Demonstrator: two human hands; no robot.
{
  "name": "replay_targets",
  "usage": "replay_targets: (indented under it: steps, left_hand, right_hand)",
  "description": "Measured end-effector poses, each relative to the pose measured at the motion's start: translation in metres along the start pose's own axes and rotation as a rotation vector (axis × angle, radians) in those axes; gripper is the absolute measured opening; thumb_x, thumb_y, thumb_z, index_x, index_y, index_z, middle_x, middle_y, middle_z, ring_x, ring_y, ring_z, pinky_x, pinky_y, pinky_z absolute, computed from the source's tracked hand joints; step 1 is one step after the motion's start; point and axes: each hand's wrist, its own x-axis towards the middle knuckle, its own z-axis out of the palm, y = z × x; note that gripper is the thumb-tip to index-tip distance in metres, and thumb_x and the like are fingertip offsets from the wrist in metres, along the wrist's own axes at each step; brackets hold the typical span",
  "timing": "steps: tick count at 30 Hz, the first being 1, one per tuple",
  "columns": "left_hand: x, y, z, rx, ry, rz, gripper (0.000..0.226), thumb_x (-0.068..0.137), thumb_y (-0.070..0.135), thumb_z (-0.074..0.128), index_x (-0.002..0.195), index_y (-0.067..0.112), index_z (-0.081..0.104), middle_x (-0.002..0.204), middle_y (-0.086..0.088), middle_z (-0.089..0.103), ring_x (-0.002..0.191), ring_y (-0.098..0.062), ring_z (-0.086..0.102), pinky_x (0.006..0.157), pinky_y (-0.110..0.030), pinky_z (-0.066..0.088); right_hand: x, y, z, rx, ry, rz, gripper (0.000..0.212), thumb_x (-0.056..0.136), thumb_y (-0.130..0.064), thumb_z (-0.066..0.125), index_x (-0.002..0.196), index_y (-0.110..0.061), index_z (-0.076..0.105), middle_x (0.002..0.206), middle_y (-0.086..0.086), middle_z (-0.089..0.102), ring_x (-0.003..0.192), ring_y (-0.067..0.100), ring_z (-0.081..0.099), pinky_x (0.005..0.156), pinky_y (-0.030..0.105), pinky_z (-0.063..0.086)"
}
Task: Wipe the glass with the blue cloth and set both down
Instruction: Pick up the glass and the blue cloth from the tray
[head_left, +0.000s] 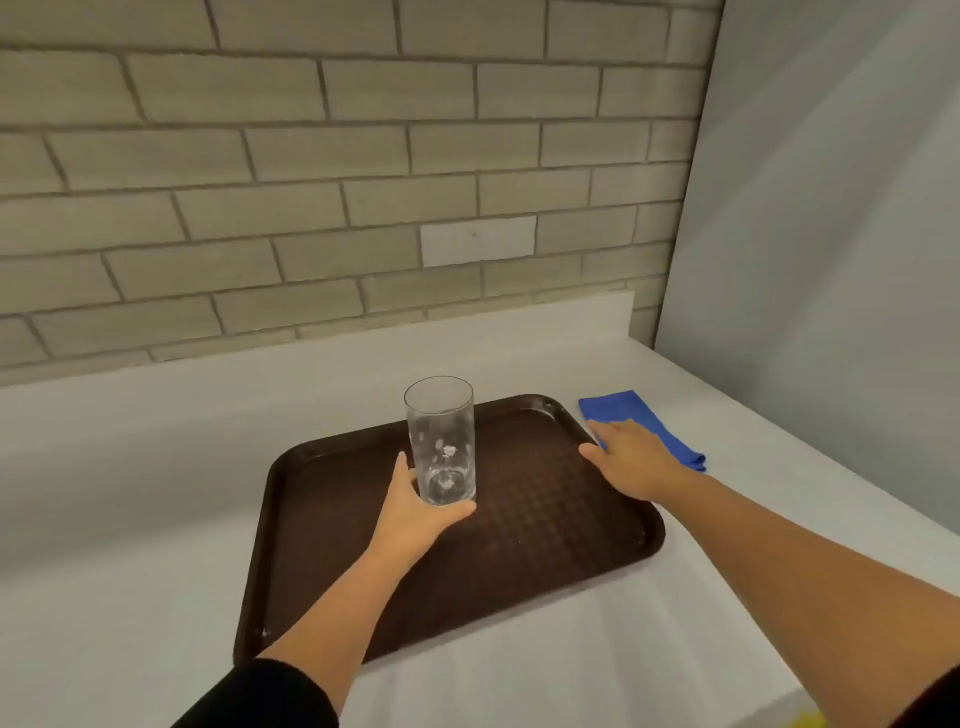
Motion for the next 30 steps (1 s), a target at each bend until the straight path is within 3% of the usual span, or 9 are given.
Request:
replay_targets:
  steps: [3,6,13,18,21,23,25,27,30]
  left_hand:
    - [0.025,-0.009,0.001,0.007,-0.029,0.102,0.09,0.053,0.019,0.085,0.126,0.038,0.036,0.112,0.023,0.055,0.102,0.002,0.057,0.07,-0.007,0.043]
    - [0.041,-0.023,0.003,-0.013,-0.009,0.047,0.09,0.05,0.024,0.085,0.127,0.032,0.039,0.105,0.024,0.057,0.095,0.004,0.058,0.07,-0.009,0.041]
    - [0.051,-0.026,0.004,0.073,0.082,0.007,0.077,0.037,0.046,0.082,0.108,0.034,0.055,0.096,0.017,0.066,0.088,0.0,0.063,0.067,-0.012,0.043]
    - [0.043,-0.019,0.005,0.038,0.104,0.002,0.064,0.045,0.034,0.085,0.103,0.034,0.057,0.097,0.014,0.067,0.088,-0.002,0.064,0.067,-0.012,0.044]
    - [0.035,-0.01,0.005,-0.045,0.122,-0.017,0.049,0.058,0.024,0.083,0.099,0.035,0.058,0.093,0.013,0.068,0.084,-0.001,0.065,0.063,-0.01,0.045]
    - [0.028,-0.002,0.005,-0.185,0.122,-0.047,0.035,0.067,0.016,0.076,0.098,0.027,0.063,0.086,0.006,0.072,0.08,-0.008,0.069,0.061,-0.012,0.049]
    - [0.021,0.01,0.006,-0.357,0.074,-0.081,0.026,0.075,0.011,0.069,0.099,0.02,0.066,0.085,-0.001,0.075,0.081,-0.014,0.072,0.066,-0.022,0.055]
    - [0.015,0.021,0.006,-0.466,0.024,-0.102,0.031,0.072,0.02,0.07,0.103,0.015,0.066,0.091,-0.006,0.075,0.086,-0.02,0.071,0.075,-0.031,0.056]
    - [0.008,0.038,0.006,-0.616,-0.021,-0.112,0.042,0.063,0.033,0.067,0.1,0.014,0.067,0.086,-0.005,0.075,0.079,-0.018,0.07,0.069,-0.03,0.054]
  right_hand:
    - [0.026,0.01,0.003,-0.002,0.006,0.049,0.052,0.095,-0.038,0.03,0.139,-0.013,0.025,0.146,0.014,0.034,0.137,0.031,0.023,0.112,0.051,0.022]
    - [0.045,0.02,0.008,0.008,-0.043,0.086,0.049,0.095,-0.033,0.031,0.139,-0.011,0.025,0.146,0.015,0.033,0.136,0.032,0.024,0.112,0.05,0.022]
    - [0.081,0.041,0.022,-0.058,-0.099,0.183,0.05,0.095,-0.028,0.034,0.14,-0.012,0.021,0.15,0.017,0.024,0.136,0.036,0.022,0.111,0.048,0.024]
    - [0.091,0.049,0.031,-0.206,-0.012,0.219,0.048,0.092,-0.027,0.043,0.135,-0.012,0.03,0.143,0.017,0.032,0.124,0.038,0.037,0.099,0.045,0.036]
    - [0.099,0.063,0.032,-0.269,0.102,0.166,0.039,0.087,-0.006,0.043,0.126,-0.008,0.042,0.127,0.021,0.044,0.11,0.038,0.046,0.09,0.041,0.042]
    - [0.105,0.072,0.029,-0.087,0.159,0.164,0.037,0.083,0.002,0.042,0.119,-0.005,0.05,0.12,0.024,0.051,0.105,0.041,0.049,0.088,0.043,0.043]
    - [0.105,0.071,0.017,0.276,0.256,0.214,0.035,0.081,0.003,0.047,0.115,-0.002,0.056,0.118,0.024,0.058,0.105,0.039,0.052,0.086,0.038,0.042]
    - [0.099,0.055,-0.001,0.565,0.368,0.198,0.031,0.079,0.002,0.051,0.108,-0.005,0.061,0.111,0.019,0.063,0.096,0.033,0.056,0.077,0.031,0.04]
    - [0.077,0.006,-0.028,0.915,0.41,-0.005,0.029,0.078,0.0,0.05,0.091,-0.022,0.064,0.094,0.003,0.066,0.082,0.016,0.059,0.067,0.024,0.044]
